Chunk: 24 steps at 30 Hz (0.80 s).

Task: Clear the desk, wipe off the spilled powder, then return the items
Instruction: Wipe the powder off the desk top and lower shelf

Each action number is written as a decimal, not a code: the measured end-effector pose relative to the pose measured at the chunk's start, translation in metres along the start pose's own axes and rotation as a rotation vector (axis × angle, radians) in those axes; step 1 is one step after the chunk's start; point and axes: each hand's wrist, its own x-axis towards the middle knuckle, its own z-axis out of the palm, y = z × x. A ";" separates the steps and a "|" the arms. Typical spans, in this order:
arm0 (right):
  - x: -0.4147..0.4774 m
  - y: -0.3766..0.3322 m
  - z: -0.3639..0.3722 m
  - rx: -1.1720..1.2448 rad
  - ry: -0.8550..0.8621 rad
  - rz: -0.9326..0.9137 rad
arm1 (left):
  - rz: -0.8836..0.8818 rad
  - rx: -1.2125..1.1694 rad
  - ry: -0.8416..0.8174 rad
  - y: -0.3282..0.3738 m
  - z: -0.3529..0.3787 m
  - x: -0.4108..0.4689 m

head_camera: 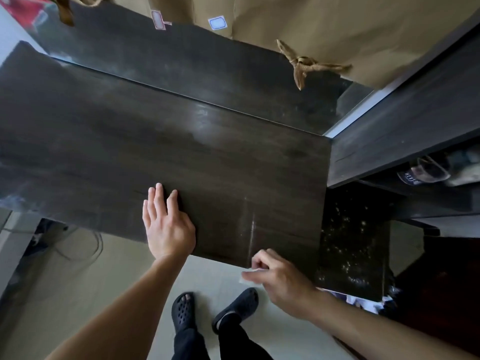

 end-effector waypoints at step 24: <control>0.061 0.034 -0.034 -0.004 0.640 0.736 | 0.108 0.027 -0.180 -0.008 -0.005 0.000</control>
